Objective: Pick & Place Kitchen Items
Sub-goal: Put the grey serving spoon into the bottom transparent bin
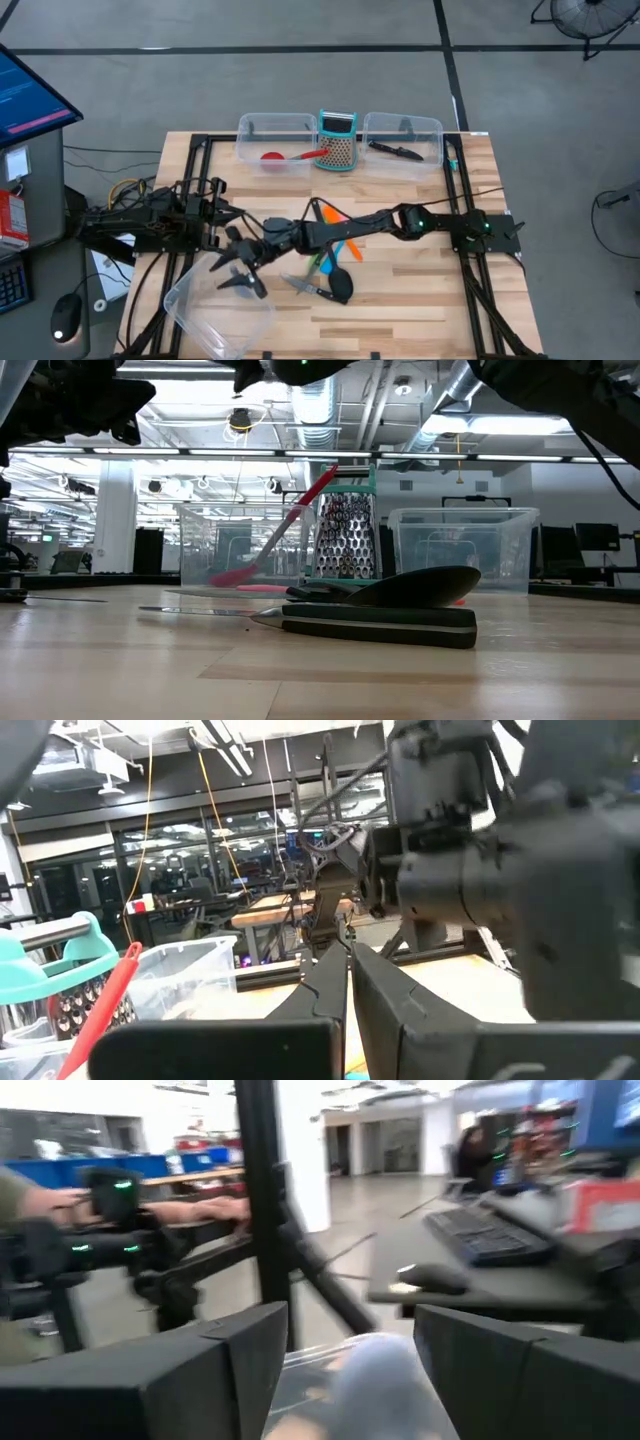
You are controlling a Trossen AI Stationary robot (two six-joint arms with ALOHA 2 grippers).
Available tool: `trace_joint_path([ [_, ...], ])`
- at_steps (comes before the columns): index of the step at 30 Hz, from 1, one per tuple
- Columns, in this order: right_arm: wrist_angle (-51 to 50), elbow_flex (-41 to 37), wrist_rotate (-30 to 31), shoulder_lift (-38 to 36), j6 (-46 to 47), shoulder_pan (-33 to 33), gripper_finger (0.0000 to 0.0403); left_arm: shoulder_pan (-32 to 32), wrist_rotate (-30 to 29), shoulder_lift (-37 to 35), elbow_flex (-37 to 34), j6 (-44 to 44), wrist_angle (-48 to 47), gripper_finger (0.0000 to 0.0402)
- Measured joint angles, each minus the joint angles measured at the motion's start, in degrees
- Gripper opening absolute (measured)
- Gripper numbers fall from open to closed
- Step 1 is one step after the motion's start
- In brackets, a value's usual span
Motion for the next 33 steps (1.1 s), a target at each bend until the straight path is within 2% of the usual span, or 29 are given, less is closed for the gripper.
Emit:
trace_joint_path([
  [6,-3.33,-0.06,2.39,-3.81,-5.53,-1.36,0.0199,0.0,0.02,0.0,0.0,0.0,0.03,0.0003],
  [11,-7.17,-0.02,8.34,-6.81,-11.16,-2.16,0.0192,0.0,0.02,0.0,0.0,0.0,0.36,0.0003],
  [18,-8.37,-0.03,9.22,-7.76,-11.83,-3.92,0.019,0.0,0.04,0.0,0.0,0.0,0.57,0.0003],
  [25,-27.23,-0.04,10.7,-14.68,-13.82,-2.95,0.0178,0.0,0.04,0.0,0.0,0.0,0.9,0.0003],
  [29,-37.94,0.07,14.83,-19.42,-13.87,-1.42,0.0136,0.0,0.04,0.0,0.0,0.0,0.95,0.0003],
  [33,-42.53,0.09,15.23,-20.05,-12.25,0.21,0.0054,0.0,0.04,0.0,0.0,0.0,1.01,0.0003],
])
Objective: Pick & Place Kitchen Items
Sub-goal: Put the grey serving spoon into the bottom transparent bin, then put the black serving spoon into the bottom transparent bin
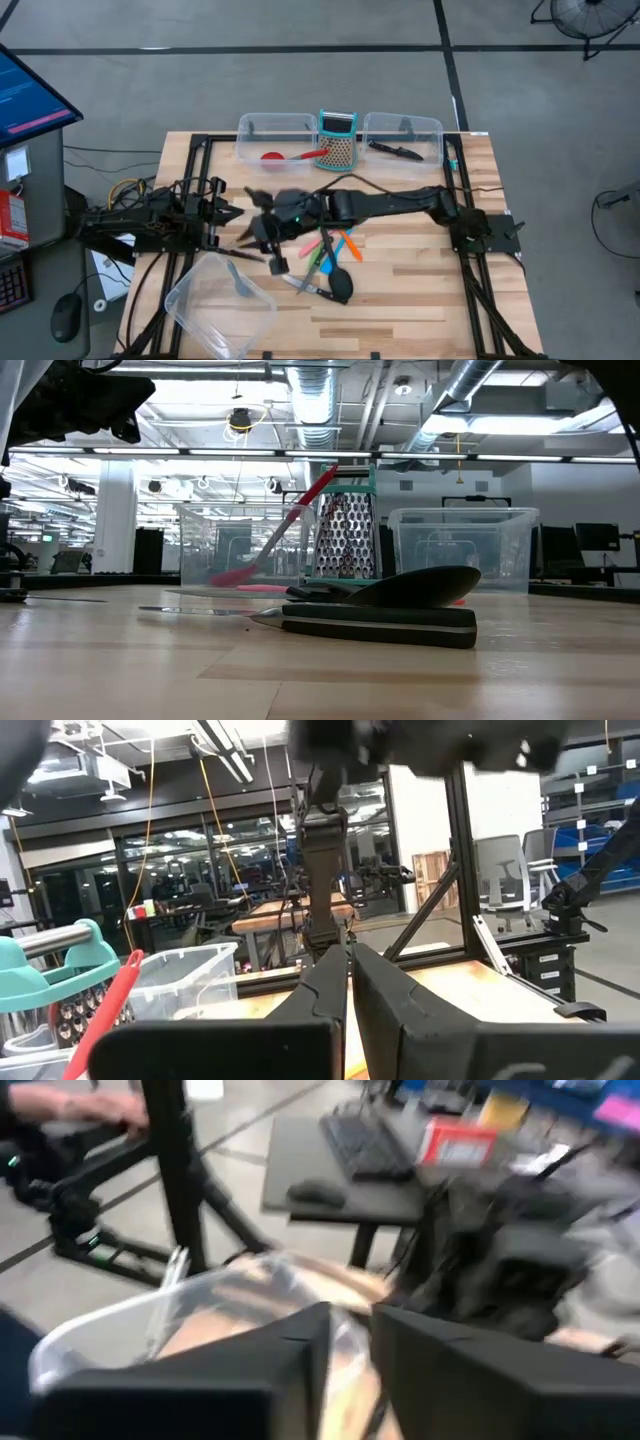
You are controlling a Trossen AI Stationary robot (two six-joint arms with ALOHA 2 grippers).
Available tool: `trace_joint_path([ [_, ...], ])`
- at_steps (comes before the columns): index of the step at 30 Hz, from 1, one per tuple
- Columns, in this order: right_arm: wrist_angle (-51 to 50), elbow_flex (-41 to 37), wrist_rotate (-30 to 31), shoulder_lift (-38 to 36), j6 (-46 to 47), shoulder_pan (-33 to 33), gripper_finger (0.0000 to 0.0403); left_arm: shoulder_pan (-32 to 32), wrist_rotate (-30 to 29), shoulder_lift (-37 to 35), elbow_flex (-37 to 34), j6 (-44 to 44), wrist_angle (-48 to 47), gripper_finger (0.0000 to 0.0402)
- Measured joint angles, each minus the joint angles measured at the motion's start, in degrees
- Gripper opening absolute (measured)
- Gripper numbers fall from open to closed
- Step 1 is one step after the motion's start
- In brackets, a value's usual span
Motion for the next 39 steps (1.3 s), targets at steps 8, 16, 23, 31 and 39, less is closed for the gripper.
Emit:
trace_joint_path([
  [8,4.0,-0.06,-0.82,7.09,3.89,2.24,0.0007,0.0,0.0,0.0,0.0,0.0,0.13,0.0003],
  [16,9.99,-0.13,-2.08,9.81,5.48,1.74,0.0002,0.0,0.02,0.0,0.0,-0.02,0.31,0.0003],
  [23,10.72,-0.09,-2.1,9.59,6.35,0.62,0.0002,0.0,0.04,0.0,0.0,-0.01,0.38,0.0003],
  [31,6.71,-0.12,-0.36,8.56,7.04,1.46,0.0001,0.0,0.04,0.0,0.0,-0.01,0.63,0.0003],
  [39,-11.95,-0.02,13.22,2.43,12.92,2.47,0.0001,-0.72,0.04,0.0,0.0,-0.01,0.76,0.0003],
])
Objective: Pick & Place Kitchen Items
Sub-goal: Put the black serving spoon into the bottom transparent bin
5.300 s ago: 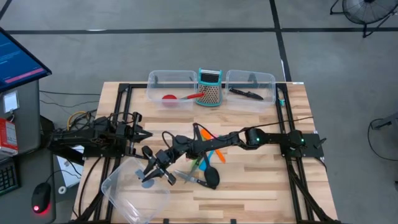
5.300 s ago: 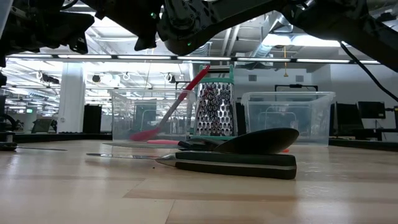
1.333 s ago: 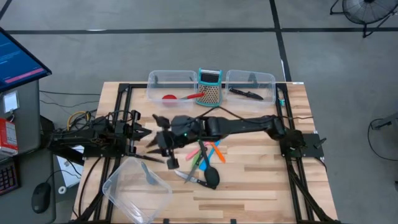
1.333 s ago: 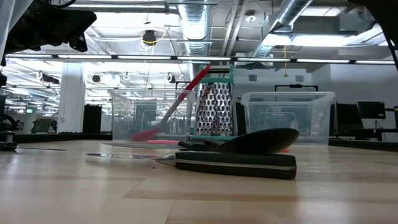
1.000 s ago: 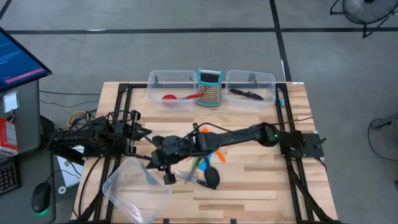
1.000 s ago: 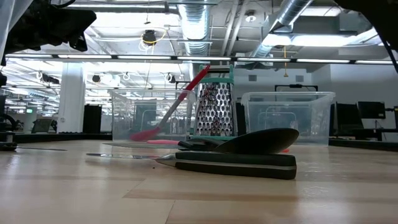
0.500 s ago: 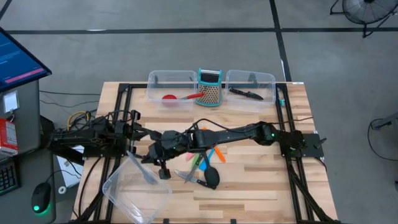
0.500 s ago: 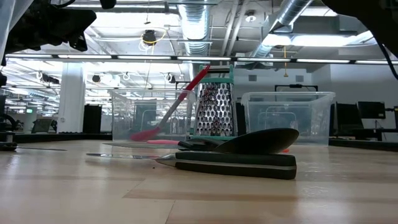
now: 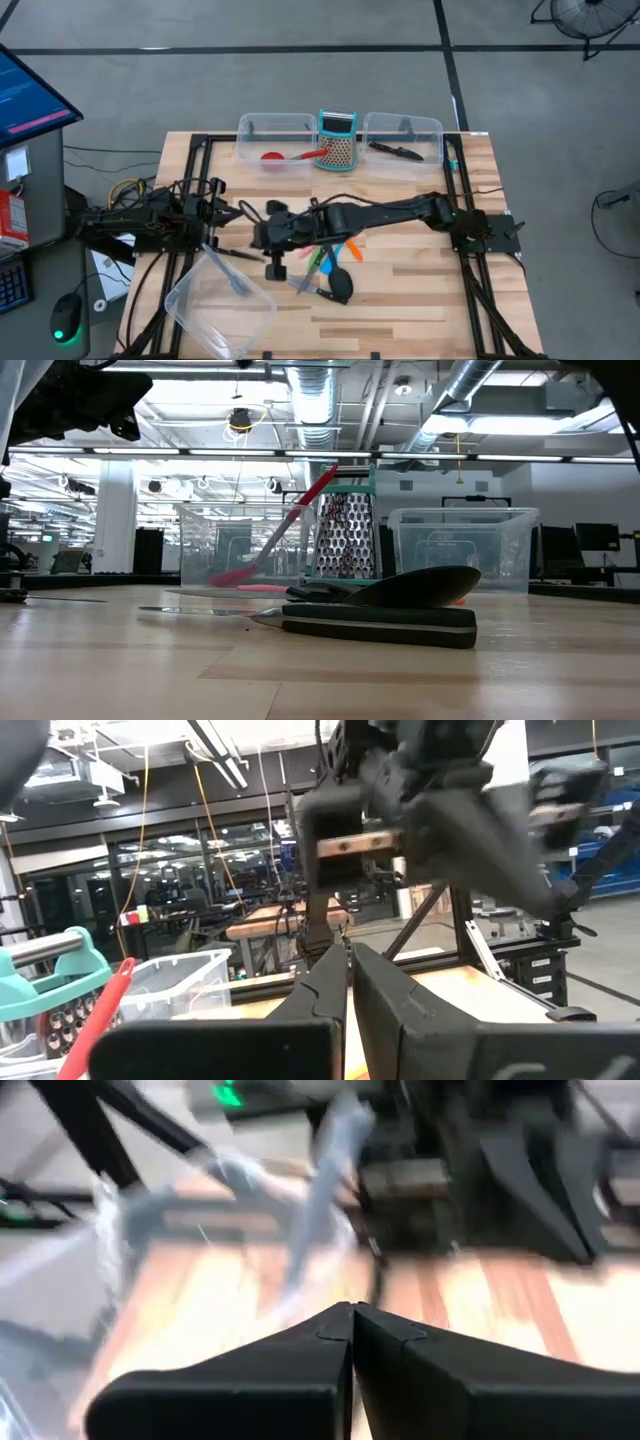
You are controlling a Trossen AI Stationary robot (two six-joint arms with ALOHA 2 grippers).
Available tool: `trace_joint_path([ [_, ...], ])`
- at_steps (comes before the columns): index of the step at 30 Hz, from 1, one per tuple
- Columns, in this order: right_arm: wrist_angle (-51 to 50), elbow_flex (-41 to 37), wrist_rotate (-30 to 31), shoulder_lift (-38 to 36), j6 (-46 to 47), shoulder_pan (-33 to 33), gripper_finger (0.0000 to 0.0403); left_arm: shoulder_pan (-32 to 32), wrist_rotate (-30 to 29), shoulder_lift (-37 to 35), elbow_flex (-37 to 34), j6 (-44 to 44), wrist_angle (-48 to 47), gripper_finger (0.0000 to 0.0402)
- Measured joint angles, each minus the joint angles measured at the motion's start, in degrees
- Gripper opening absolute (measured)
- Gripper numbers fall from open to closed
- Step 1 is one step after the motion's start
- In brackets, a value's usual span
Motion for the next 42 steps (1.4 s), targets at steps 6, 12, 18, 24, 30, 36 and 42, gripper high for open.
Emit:
trace_joint_path([
  [6,-5.86,-0.01,1.84,-2.55,1.65,1.24,0.0001,4.47,0.11,0.0,0.0,-0.01,0.35,0.0003],
  [12,-6.69,-0.04,2.88,-2.64,1.74,2.04,0.0001,7.97,-0.14,0.0,0.0,-0.01,0.35,0.0003],
  [18,-15.41,-1.45,3.26,-2.61,7.54,1.8,0.0004,8.0,-0.11,0.0,-0.01,-0.01,0.35,0.0003],
  [24,-34.15,-1.51,12.16,0.27,17.39,1.52,0.0032,8.0,-0.09,0.0,-0.02,-0.01,0.35,0.0003],
  [30,-46.18,-1.26,14.86,1.58,25.31,0.43,0.0109,8.0,-0.07,0.0,0.0,0.01,0.39,0.0003],
  [36,-48.15,-1.41,14.72,1.75,27.67,-2.9,0.0212,8.0,-0.07,0.0,0.0,-0.01,0.48,0.0003],
  [42,-46.98,-1.5,14.84,1.92,30.11,-6.55,0.0258,8.0,-0.07,0.0,-0.01,-0.01,0.81,0.0003],
])
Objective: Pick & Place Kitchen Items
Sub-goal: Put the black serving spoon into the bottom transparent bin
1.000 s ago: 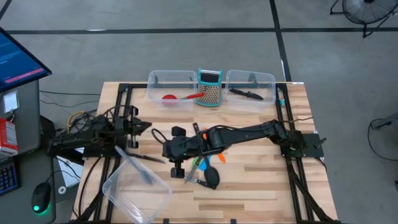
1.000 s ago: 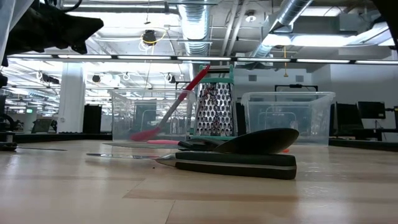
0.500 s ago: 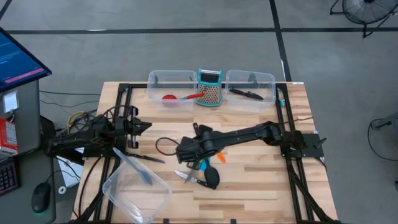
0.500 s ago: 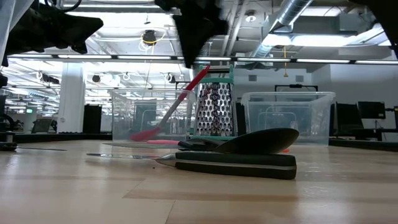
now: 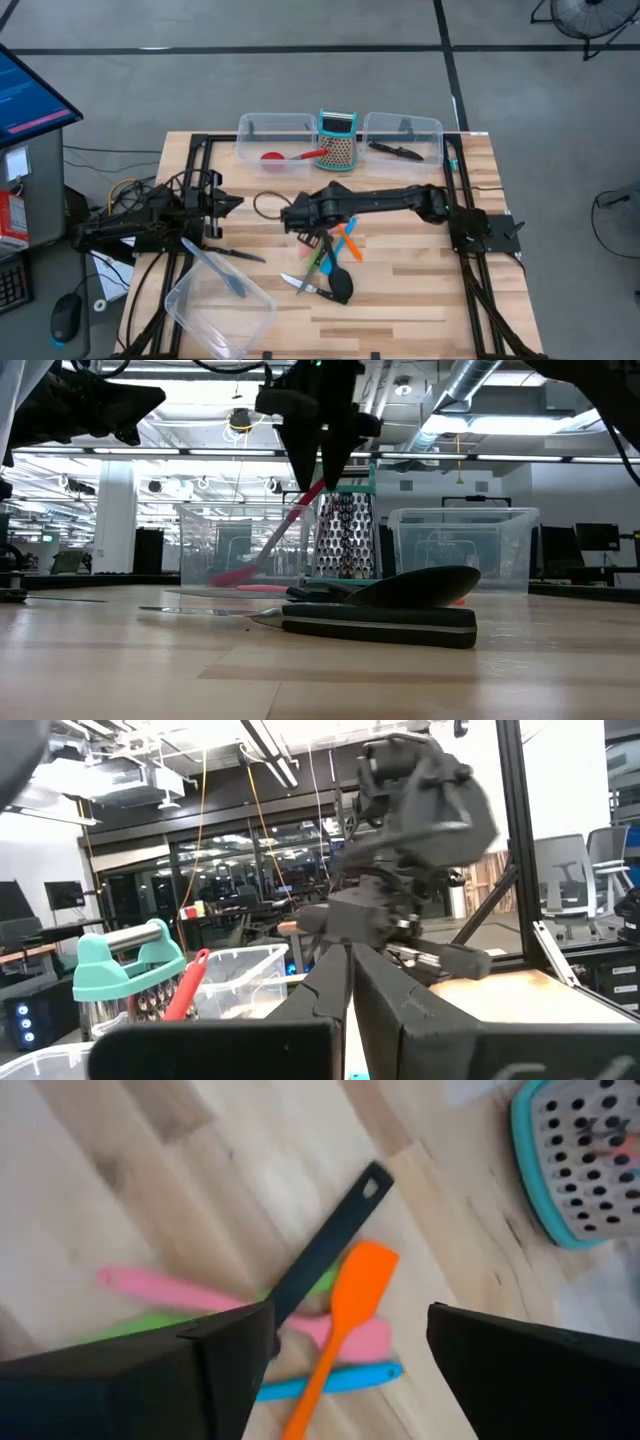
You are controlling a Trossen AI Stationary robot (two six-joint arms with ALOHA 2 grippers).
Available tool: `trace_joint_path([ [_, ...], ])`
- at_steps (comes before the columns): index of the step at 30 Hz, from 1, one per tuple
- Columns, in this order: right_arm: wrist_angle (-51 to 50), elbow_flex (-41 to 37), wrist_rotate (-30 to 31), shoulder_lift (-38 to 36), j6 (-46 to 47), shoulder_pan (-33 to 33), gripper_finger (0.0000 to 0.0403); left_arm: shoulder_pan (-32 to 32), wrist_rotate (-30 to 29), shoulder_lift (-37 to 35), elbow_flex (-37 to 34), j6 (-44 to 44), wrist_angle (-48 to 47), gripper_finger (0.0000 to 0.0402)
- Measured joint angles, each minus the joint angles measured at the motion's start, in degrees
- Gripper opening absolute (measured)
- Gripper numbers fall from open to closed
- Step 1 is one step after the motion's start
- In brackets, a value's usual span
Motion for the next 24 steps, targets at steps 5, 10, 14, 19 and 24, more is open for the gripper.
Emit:
trace_joint_path([
  [5,1.0,-0.34,-0.02,-0.05,0.01,-2.83,0.0259,0.0,0.02,0.0,0.01,0.0,0.0,0.0003],
  [10,5.03,-8.2,-2.01,0.11,1.4,-4.09,0.0259,0.0,0.02,0.0,0.01,0.0,-0.01,0.0003],
  [14,11.79,-13.88,-5.25,-0.09,1.49,-4.57,0.026,0.0,0.04,0.0,0.01,0.02,0.0,0.0003],
  [19,20.02,-17.86,-6.54,0.02,1.27,-5.2,0.026,0.0,0.04,0.0,0.01,0.02,0.02,0.0003],
  [24,22.42,-20.82,-6.25,0.0,0.41,-7.01,0.026,0.0,0.04,0.0,0.01,0.0,0.3,0.0003],
])
